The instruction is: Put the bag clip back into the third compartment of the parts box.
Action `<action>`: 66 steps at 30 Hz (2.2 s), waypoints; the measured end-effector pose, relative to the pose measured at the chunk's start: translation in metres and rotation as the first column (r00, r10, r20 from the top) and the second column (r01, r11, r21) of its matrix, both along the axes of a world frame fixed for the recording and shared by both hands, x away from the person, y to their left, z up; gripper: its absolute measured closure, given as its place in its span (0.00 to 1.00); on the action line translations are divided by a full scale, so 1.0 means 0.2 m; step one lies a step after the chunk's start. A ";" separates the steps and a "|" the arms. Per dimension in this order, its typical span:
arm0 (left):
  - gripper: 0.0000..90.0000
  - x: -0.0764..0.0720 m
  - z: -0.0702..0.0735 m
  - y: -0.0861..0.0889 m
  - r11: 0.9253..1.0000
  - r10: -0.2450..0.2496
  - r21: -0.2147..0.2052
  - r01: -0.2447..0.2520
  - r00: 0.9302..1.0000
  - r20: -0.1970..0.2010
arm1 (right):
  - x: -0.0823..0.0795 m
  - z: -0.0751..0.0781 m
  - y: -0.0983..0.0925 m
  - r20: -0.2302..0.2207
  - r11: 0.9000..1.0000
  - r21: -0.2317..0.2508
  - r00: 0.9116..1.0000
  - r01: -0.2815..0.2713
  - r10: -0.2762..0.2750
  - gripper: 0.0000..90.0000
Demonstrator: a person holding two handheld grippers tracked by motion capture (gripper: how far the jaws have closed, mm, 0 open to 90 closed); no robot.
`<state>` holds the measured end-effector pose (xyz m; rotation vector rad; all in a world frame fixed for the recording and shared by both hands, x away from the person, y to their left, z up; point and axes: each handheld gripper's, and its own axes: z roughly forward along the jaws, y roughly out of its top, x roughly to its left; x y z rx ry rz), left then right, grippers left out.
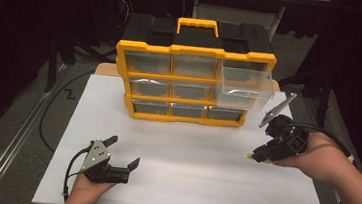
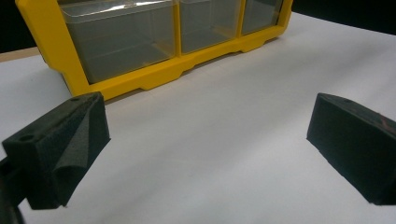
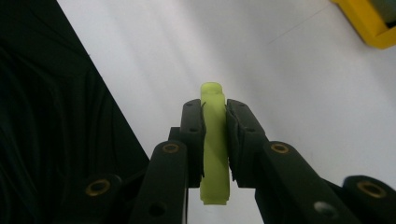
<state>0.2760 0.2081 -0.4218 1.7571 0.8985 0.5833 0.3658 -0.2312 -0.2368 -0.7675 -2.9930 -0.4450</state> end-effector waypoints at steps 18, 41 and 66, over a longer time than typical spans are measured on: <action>0.01 0.00 0.00 -0.01 1.000 -0.010 0.006 0.010 1.000 -0.001 | 0.01 0.28 0.05 0.034 1.000 0.002 0.999 -0.013 0.013 0.88; 0.01 0.00 0.00 -0.01 1.000 -0.017 0.007 0.017 1.000 0.005 | 0.03 0.58 0.10 0.107 0.999 0.024 0.994 -0.039 0.037 0.88; 0.01 -0.01 0.00 0.00 1.000 -0.019 0.003 0.019 1.000 0.005 | 0.25 0.79 0.26 0.175 0.999 0.037 0.984 -0.029 0.022 0.88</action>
